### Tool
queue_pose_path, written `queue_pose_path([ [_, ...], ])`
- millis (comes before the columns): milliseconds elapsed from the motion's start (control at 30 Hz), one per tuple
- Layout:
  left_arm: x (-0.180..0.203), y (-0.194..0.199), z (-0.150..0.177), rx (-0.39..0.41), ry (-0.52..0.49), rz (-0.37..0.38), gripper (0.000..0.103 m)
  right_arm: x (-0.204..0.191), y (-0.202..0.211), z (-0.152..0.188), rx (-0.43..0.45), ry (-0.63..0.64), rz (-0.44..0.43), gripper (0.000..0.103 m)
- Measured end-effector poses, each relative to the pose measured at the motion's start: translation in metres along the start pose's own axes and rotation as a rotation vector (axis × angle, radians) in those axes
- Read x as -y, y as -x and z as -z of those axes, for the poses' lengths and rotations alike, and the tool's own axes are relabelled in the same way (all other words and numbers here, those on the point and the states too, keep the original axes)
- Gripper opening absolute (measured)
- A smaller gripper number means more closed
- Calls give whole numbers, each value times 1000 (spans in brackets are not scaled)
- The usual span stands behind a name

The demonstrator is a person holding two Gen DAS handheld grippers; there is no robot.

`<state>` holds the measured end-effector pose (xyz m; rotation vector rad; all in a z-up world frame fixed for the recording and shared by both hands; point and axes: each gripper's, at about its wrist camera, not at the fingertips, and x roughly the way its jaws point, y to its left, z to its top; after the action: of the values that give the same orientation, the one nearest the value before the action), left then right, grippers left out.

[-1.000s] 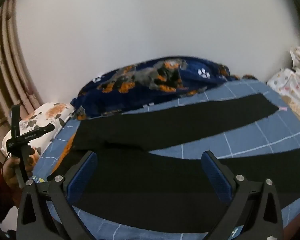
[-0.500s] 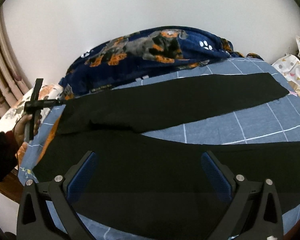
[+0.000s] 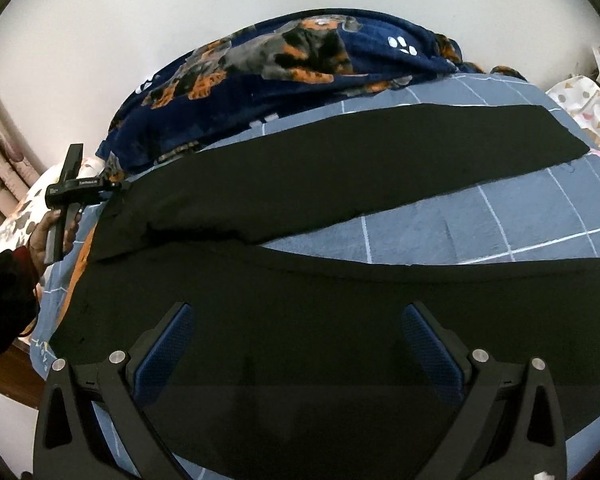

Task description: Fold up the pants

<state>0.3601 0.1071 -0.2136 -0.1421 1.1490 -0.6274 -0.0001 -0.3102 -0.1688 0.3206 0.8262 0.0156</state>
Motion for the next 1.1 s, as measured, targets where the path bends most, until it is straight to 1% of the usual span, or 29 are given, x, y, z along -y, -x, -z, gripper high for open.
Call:
queue_pose_path([
  [67, 2, 0, 1, 12, 8, -7, 58, 0, -2, 0, 0, -4, 2, 103],
  [100, 3, 0, 3, 19, 3, -29, 57, 0, -3, 0, -3, -9, 0, 103],
  [133, 4, 0, 4, 27, -6, -49, 47, 1, -4, -1, -9, -14, -2, 103],
  [167, 7, 1, 7, 42, -18, -106, 37, 2, -6, -1, -14, -21, -5, 103],
  [200, 10, 1, 9, 43, -20, -127, 25, 3, -7, -1, -20, -28, -8, 103],
  [233, 15, 2, 10, 65, -13, -133, 18, 3, -7, -2, -23, -33, -11, 103],
  [333, 27, 11, 21, 116, -30, -191, 11, 3, -6, -4, -20, -36, -17, 103],
  [400, 39, 22, 25, 162, -48, -221, 10, 1, -5, -7, -10, -23, -20, 103],
  [500, 55, 44, 31, 226, -61, -219, 10, -4, -1, -12, 6, -7, -39, 103],
  [600, 74, 62, 38, 267, -96, -225, 10, -8, 5, -15, 28, 2, -47, 103],
  [700, 99, 76, 45, 300, -153, -270, 10, -9, 7, -13, 28, 1, -49, 103],
  [900, 131, 95, 61, 354, -240, -341, 10, -8, 8, -13, 23, -32, -64, 103],
  [1100, 148, 108, 79, 383, -288, -371, 10, -7, 11, -13, 21, -61, -85, 103],
])
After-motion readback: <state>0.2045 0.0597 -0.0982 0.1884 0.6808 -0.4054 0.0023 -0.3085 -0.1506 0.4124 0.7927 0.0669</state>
